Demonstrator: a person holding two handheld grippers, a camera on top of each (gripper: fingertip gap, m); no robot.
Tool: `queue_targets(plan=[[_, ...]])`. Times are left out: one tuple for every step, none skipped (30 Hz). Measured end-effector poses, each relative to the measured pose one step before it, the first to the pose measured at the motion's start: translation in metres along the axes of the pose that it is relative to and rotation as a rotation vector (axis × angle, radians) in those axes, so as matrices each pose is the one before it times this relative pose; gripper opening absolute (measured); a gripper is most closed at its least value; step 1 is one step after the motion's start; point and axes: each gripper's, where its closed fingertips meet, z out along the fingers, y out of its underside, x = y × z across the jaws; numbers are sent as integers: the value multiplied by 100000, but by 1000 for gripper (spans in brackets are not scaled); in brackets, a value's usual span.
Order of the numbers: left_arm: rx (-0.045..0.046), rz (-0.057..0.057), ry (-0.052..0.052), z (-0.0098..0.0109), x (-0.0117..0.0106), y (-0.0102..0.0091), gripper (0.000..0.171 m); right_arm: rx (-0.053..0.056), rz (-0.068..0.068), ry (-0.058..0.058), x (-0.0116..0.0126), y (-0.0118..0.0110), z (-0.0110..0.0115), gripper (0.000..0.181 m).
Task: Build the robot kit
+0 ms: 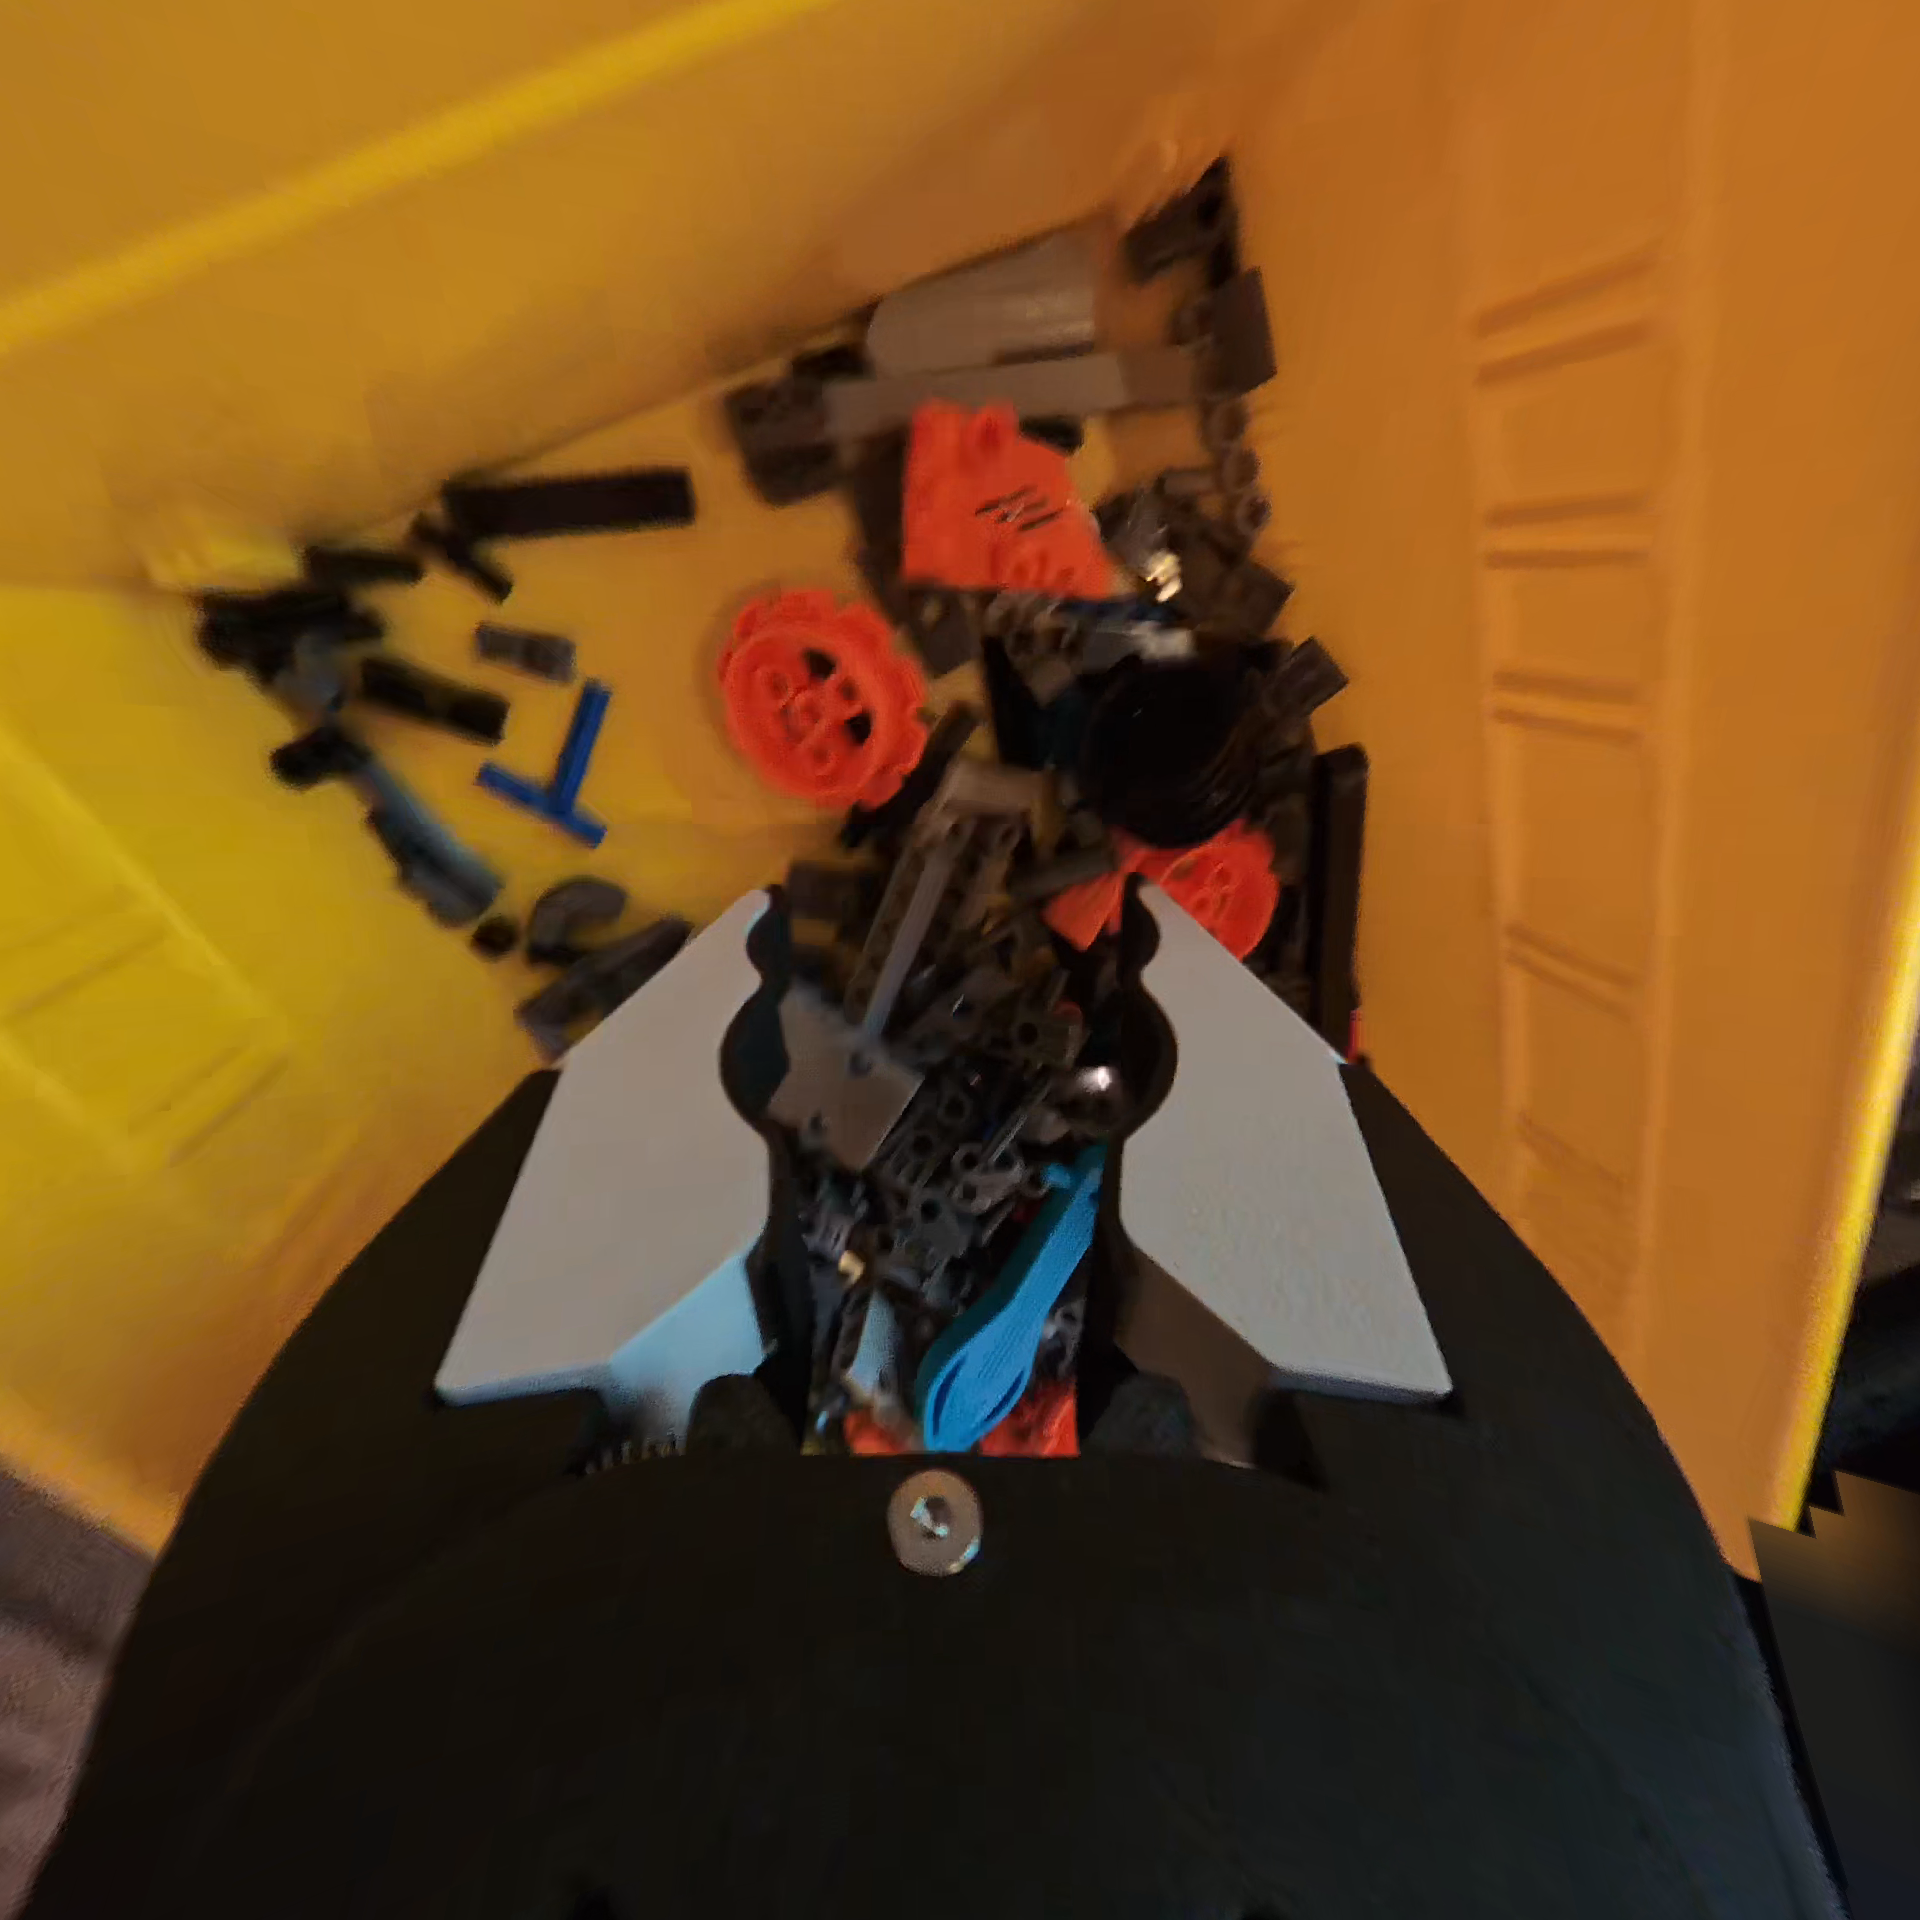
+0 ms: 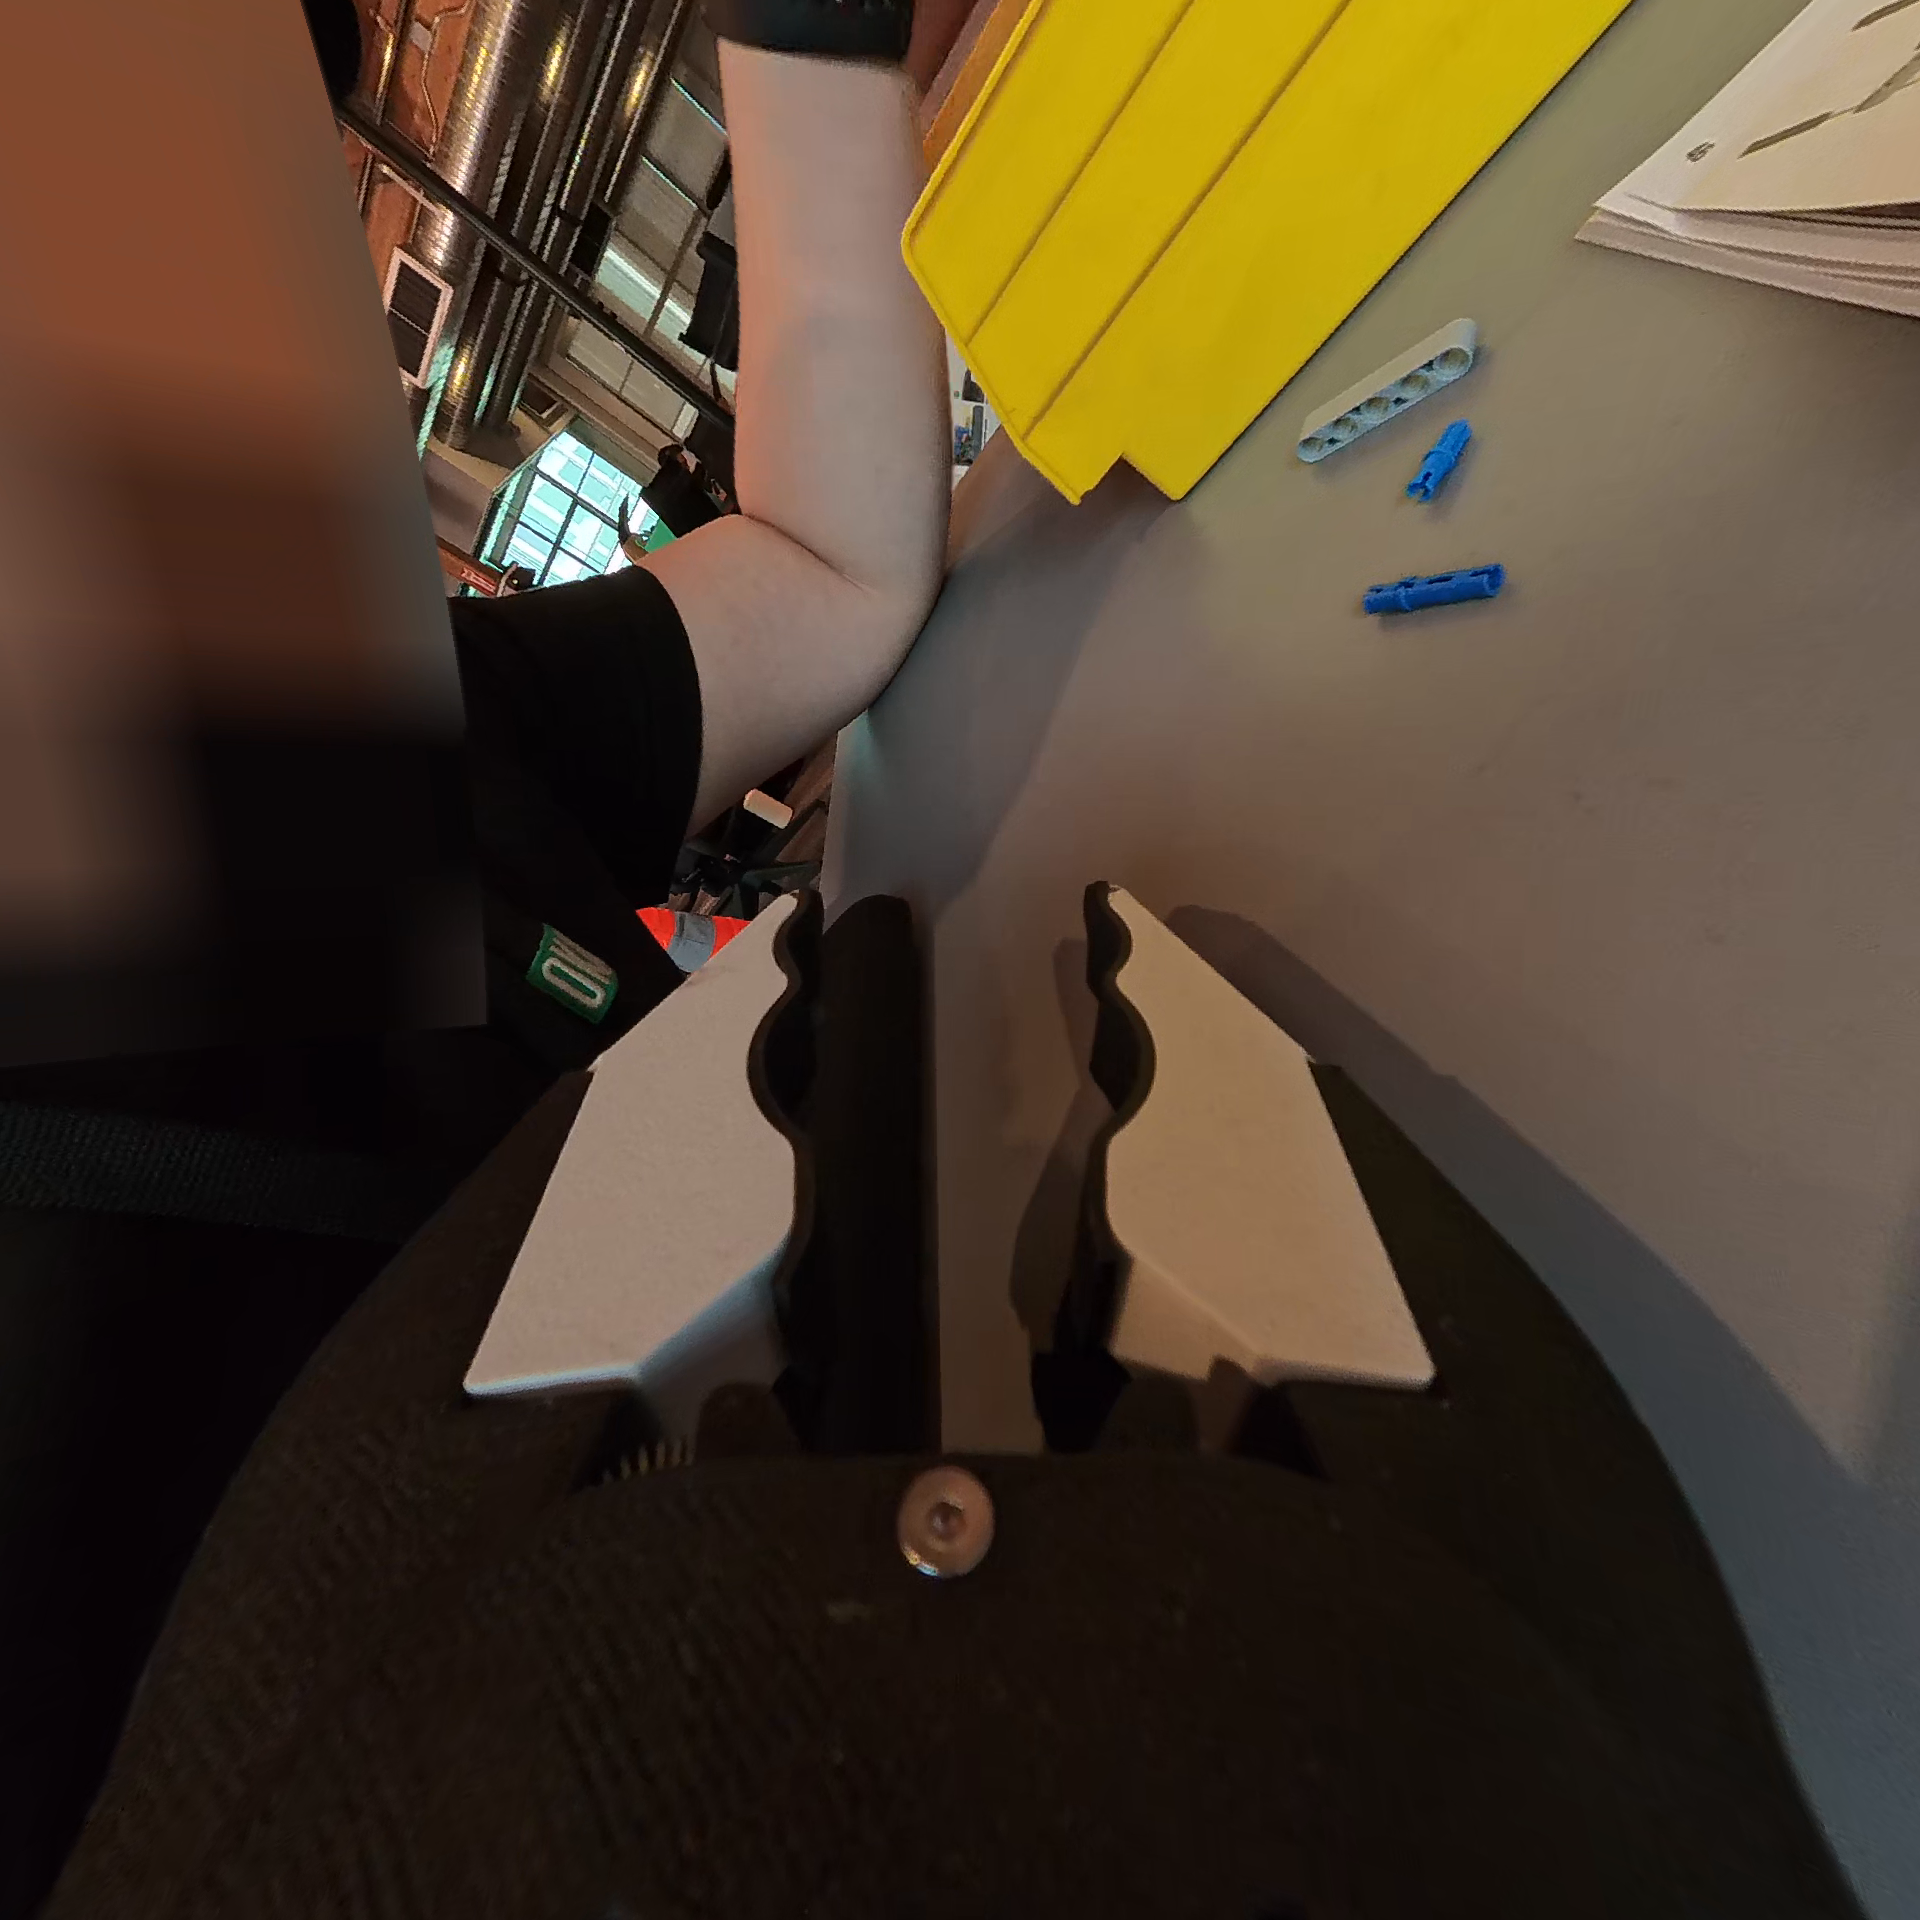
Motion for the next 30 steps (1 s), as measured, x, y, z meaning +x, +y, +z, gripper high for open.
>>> queue_targets(plan=[[-3151,-2472,-3740,-280,-764,955,72,58,15,4,0,-8,4,50],[-3023,-3265,-3157,-200,-777,936,81,-101,131,-15,9,3,0,50],[-2367,-3669,-2643,-129,-754,786,88,49,73,-58,1,-6,-7,50],[-2132,-3392,-1939,-27,-637,656,91,35,-13,56,-5,-3,3,50],[-1866,-2376,-1131,69,-434,486,93,-126,-20,44,15,18,12,50],[-1682,-1227,135,186,-134,365,89,-18,-24,11,-5,-4,-3,50],[-2307,-288,642,343,58,313,88,36,-6,1,1,-5,3,50],[-3398,691,-99,494,77,365,88,-31,35,-12,4,10,0,50],[-3561,1456,-706,574,103,259,89,34,2,6,1,-5,2,50],[-2617,2252,-1624,513,61,5,89,3,18,-11,-3,2,-9,50],[-1368,3451,-2898,335,-44,-235,84,12,-11,-64,-2,-9,-1,50],[-673,3130,-1217,169,178,-274,80,102,-74,-12,-3,-1,-10,50],[661,1789,890,-117,374,-295,71,80,35,-80,-14,-6,-14,50],[874,2089,604,-74,304,-126,63,60,138,-123,-13,-10,4,50],[1485,2068,246,-123,208,-235,55,-10,123,-29,9,9,-9,50],[2294,1215,214,-186,97,-407,48,32,77,-78,-2,-3,-8,50],[2744,321,634,-239,61,-505,44,117,-57,-40,-9,-20,-3,50],[2791,-347,1515,-225,99,-513,43,-20,-4,-58,-20,18,3,50],[2495,-390,1355,-232,19,-431,35,-124,-12,-65,-15,22,3,50],[2416,-122,1589,-238,26,-405,30,-36,32,-82,-6,11,-1,50],[2786,200,2445,-266,153,-441,18,8,53,-9,3,5,2,50],[2863,-222,1884,-285,77,-453,17,7,102,-61,-3,-16,-4,50],[2417,-313,1071,-266,-18,-373,18,75,42,-2,5,-2,-3,50],[2166,-220,315,-243,-115,-329,18,-24,85,-8,7,2,-2,50],[2032,-100,-474,-237,-194,-320,18,-94,62,-31,5,6,12,50],[2297,-28,-1012,-246,-251,-364,18,21,-52,29,-6,1,-8,50],[2341,-47,-1185,-217,-251,-385,18,-27,22,32,3,1,8,50],[2164,-92,-1066,-197,-238,-364,18,-26,29,-52,5,2,-2,50],[1632,-72,-468,-155,-160,-263,18,-2,-38,63,-3,2,0,50],[1247,-127,-107,-127,-137,-184,18,-90,21,0,6,13,15,50]])
